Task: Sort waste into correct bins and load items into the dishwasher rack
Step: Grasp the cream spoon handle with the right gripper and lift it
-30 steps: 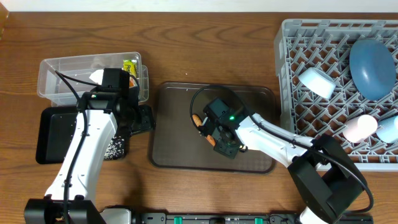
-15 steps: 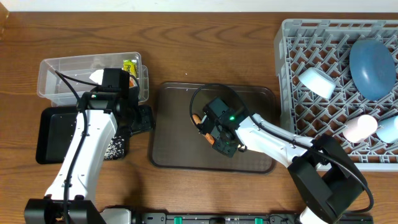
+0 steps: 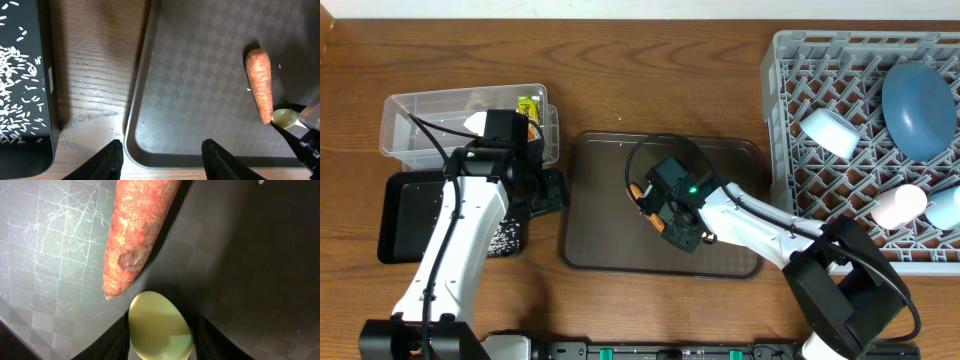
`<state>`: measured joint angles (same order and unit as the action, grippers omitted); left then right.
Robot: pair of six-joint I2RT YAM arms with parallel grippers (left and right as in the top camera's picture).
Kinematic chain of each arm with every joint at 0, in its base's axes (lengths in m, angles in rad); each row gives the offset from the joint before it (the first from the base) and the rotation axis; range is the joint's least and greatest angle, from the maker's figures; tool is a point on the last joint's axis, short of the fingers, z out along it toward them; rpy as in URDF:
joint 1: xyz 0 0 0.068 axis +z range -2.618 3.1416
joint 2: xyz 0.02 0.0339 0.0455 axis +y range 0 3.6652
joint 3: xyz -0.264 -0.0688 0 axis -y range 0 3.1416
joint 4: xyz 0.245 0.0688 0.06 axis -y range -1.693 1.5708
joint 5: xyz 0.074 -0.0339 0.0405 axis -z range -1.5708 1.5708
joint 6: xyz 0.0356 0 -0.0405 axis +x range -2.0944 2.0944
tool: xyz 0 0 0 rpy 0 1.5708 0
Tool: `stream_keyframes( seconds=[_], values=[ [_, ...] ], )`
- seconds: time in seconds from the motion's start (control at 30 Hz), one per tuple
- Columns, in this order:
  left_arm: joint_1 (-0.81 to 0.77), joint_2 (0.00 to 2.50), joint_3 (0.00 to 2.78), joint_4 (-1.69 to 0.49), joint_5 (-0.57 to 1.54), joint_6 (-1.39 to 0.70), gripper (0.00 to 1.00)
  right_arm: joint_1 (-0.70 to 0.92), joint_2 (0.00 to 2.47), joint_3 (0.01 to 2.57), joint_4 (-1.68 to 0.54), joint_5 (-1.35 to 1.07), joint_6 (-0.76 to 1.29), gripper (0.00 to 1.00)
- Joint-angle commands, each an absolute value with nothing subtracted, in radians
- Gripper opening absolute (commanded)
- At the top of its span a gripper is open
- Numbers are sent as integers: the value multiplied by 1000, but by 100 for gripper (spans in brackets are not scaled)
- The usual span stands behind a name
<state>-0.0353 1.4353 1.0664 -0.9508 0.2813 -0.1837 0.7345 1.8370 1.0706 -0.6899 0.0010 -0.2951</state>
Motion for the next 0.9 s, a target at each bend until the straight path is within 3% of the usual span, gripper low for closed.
stream_keyframes(
  seconds=[0.0, 0.5, 0.6, 0.77, 0.87],
  values=[
    [-33, 1429, 1084, -957, 271, -181, 53, 751, 1891, 1033, -695, 80, -284, 41],
    [-33, 1429, 1084, -957, 271, -181, 54, 714, 1891, 1033, -696, 116, -213, 36],
    [-33, 1429, 1084, -957, 271, -181, 53, 714, 1891, 1033, -696, 116, -213, 32],
    [-33, 1429, 1084, -957, 271, -181, 53, 714, 1891, 1033, -696, 116, -211, 15],
    [-33, 1429, 1084, -957, 271, -181, 54, 714, 1891, 1033, -695, 116, -175, 15]
  ],
)
